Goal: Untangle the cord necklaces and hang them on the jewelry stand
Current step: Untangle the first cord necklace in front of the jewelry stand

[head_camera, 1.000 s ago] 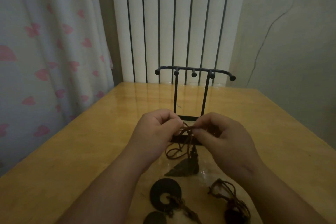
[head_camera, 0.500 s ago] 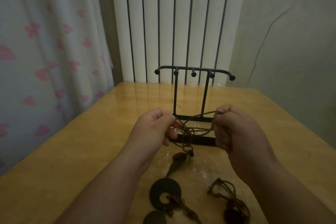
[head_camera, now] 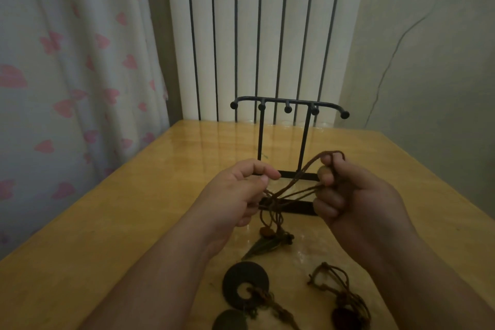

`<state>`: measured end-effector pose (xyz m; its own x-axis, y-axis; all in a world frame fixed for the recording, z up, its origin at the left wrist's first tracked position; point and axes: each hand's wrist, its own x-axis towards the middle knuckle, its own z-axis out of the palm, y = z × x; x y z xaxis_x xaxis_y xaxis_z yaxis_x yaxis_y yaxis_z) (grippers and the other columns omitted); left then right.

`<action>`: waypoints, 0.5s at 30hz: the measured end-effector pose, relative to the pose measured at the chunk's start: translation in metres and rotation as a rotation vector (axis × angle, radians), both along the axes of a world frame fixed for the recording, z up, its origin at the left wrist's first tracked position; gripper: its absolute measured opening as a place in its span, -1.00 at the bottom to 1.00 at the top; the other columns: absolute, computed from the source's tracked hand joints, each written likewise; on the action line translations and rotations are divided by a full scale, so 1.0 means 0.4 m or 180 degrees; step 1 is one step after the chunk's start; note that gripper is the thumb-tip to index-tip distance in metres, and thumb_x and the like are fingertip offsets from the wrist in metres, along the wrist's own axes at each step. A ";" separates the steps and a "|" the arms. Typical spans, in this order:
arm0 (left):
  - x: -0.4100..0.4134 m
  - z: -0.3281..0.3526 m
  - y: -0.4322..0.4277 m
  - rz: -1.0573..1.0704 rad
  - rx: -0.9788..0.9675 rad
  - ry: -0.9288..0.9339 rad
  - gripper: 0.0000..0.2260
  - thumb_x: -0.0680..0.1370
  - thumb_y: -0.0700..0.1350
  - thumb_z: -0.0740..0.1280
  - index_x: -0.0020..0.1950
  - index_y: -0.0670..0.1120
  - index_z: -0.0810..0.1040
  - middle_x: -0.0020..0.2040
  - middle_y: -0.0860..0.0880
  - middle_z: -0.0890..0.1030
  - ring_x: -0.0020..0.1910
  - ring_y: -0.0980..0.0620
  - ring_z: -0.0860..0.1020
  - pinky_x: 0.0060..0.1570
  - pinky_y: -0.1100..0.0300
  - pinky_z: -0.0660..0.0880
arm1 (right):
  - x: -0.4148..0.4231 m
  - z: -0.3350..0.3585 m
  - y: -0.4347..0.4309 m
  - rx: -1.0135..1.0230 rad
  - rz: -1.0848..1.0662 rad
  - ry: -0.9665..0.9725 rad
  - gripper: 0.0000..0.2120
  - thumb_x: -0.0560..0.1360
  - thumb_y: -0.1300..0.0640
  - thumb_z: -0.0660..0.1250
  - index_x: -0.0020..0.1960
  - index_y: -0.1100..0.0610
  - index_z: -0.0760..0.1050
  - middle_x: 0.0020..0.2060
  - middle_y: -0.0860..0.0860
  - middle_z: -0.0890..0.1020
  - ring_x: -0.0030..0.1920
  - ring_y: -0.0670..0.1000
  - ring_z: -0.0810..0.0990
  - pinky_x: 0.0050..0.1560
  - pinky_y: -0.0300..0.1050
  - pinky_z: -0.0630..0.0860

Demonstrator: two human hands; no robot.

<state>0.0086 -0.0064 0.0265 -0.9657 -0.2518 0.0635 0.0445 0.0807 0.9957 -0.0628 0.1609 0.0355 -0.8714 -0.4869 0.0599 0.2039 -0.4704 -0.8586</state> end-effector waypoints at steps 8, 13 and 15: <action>0.003 0.001 0.010 0.0024 -0.0950 -0.0021 -0.85 0.47 0.00 0.48 0.02 0.16 0.63 -0.45 0.23 0.51 -0.41 0.29 0.48 -0.21 0.28 0.39 | -0.001 -0.004 -0.004 -0.0102 0.0003 0.0057 -0.85 0.56 0.24 0.16 0.03 0.15 0.50 -0.31 0.04 0.52 -0.42 -0.06 0.32 -0.38 -0.17 0.21; 0.002 0.000 0.021 0.0290 -0.1115 -0.0119 -0.91 0.53 -0.07 0.42 -0.08 0.13 0.67 -0.27 0.29 0.63 -0.21 0.28 0.54 -0.03 0.23 0.42 | -0.003 -0.003 -0.003 -0.0305 -0.0252 -0.0096 -0.81 0.56 0.28 0.13 0.00 0.14 0.50 -0.34 0.02 0.51 -0.44 -0.07 0.29 -0.43 -0.20 0.21; 0.001 0.001 0.017 0.0361 -0.0836 -0.0044 -0.91 0.56 -0.06 0.37 -0.05 0.09 0.68 -0.18 0.18 0.69 -0.32 0.30 0.51 -0.01 0.17 0.36 | -0.006 -0.004 -0.002 -0.0237 -0.0595 -0.0198 -0.81 0.56 0.30 0.12 0.00 0.13 0.49 -0.37 0.01 0.48 -0.44 -0.06 0.27 -0.39 -0.17 0.18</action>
